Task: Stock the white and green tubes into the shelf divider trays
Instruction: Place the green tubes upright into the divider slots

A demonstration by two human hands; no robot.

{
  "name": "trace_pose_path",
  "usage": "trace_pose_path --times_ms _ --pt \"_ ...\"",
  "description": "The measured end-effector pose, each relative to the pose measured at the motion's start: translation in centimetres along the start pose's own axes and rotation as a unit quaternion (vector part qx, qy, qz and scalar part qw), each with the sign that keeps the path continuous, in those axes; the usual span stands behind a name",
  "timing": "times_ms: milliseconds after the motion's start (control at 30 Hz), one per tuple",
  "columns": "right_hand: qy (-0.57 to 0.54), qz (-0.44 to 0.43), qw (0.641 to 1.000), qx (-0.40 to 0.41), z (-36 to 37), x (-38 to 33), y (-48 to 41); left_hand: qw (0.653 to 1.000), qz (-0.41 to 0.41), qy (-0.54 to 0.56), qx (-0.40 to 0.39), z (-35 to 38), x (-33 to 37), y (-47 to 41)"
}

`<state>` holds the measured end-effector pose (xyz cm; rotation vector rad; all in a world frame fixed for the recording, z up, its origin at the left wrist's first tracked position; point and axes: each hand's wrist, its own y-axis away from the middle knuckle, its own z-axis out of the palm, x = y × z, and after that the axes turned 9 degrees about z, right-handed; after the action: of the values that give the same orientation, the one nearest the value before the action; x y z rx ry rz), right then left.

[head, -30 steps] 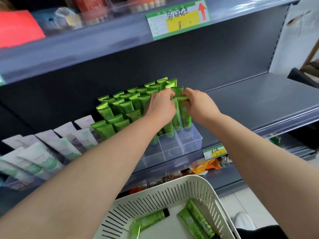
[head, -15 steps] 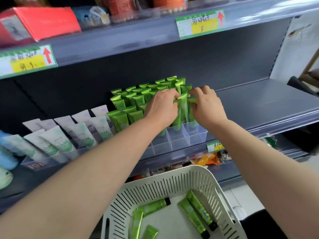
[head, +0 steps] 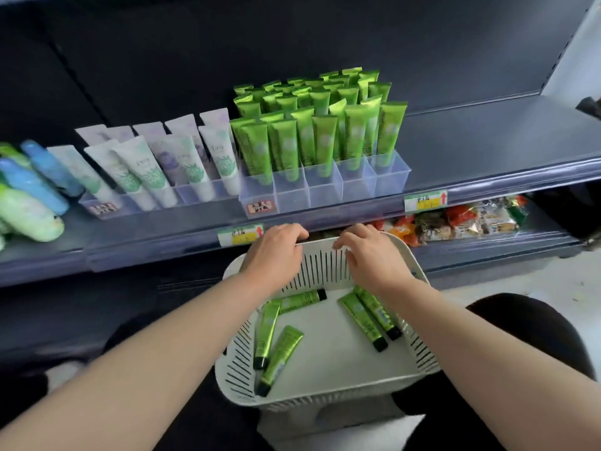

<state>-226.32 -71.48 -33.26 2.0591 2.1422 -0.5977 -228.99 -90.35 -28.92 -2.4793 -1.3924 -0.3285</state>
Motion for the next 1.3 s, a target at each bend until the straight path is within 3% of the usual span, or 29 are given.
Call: trace_pose_path --times_ms 100,233,333,500,767,900,1000,1300 --pt "0.024 0.058 0.989 -0.131 2.9 1.1 1.8 0.995 -0.071 0.009 -0.074 3.5 -2.1 2.7" --pt "0.056 0.137 0.944 -0.295 6.2 3.4 3.3 0.979 -0.122 0.006 -0.161 8.2 -4.6 5.1" --pt "0.057 0.179 0.911 -0.366 7.8 4.5 3.4 0.967 -0.146 -0.006 -0.211 10.8 -6.1 6.1" --pt "0.075 0.194 0.904 -0.374 10.4 4.8 2.8 0.949 -0.18 0.006 -0.258 13.8 -7.3 6.8" --pt "0.106 0.213 0.896 -0.375 13.8 5.9 3.5 0.937 -0.151 -0.04 -0.313 16.6 -7.9 7.3" --pt "0.129 0.207 0.904 -0.351 14.4 6.1 3.3 0.936 -0.159 -0.033 -0.313 17.5 -8.1 7.1" --pt "0.122 0.234 0.89 -0.373 15.2 5.7 3.2 0.936 -0.159 -0.034 -0.312 17.9 -8.3 7.1" --pt "0.131 0.118 0.88 -0.442 15.7 4.0 4.1 0.925 -0.122 -0.09 -0.347 18.4 -8.1 6.8"
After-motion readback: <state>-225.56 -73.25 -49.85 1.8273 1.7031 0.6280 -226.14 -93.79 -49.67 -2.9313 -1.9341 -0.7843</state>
